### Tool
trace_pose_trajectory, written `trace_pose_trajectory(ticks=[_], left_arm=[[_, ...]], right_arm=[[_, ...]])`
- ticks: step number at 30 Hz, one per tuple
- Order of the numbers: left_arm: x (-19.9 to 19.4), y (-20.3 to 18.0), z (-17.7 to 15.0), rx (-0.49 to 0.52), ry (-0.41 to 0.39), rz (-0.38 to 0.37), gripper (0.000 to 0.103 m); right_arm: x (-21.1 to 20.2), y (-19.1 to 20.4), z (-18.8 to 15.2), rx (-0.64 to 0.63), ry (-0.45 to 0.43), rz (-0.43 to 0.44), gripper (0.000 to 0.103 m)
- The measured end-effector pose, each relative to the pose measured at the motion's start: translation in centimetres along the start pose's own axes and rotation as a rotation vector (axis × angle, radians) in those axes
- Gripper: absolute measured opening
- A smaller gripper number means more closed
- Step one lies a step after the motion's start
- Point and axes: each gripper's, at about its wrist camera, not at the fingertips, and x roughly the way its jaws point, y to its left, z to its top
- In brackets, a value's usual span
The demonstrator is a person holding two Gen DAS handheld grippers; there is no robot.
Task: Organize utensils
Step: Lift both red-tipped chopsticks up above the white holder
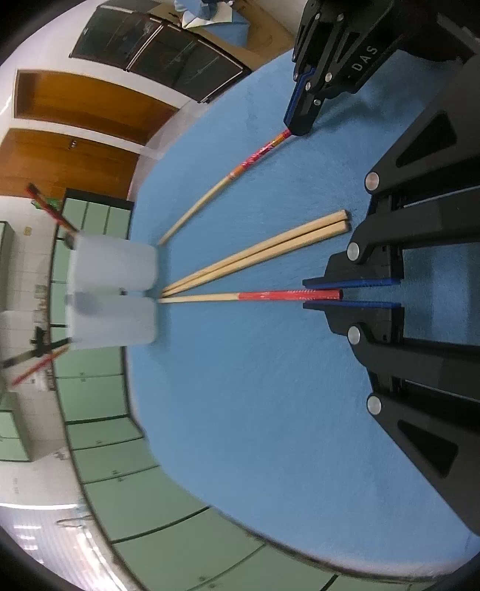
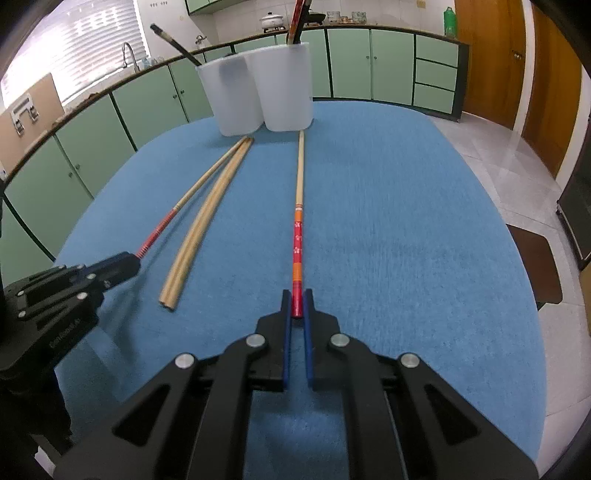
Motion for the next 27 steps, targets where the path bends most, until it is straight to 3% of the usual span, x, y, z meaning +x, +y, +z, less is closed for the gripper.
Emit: trace_pose_trajectory(ticks=[4, 14, 22, 27], left_arm=[[-2.8, 0.2, 1.5, 0.026, -0.061, 0.008, 0.006], [-9.6, 0.8, 6.8, 0.044, -0.252, -0.013, 0.006], [-11.9, 1.2, 11.0, 0.049, -0.342, -0.066, 0.006], [-12.1, 1.0, 12.3, 0.054, -0.352, -0.097, 0.006]], right_arm=[[-2.0, 0.4, 1.3, -0.044, -0.029, 0.006, 0.005], [-9.5, 0.0, 6.9, -0.088, -0.215, 0.026, 0.005], [-13.5, -0.7, 11.9, -0.079, -0.328, 0.086, 0.005], [-14.4, -0.5, 14.5, -0.111, -0.351, 0.112, 0.005]])
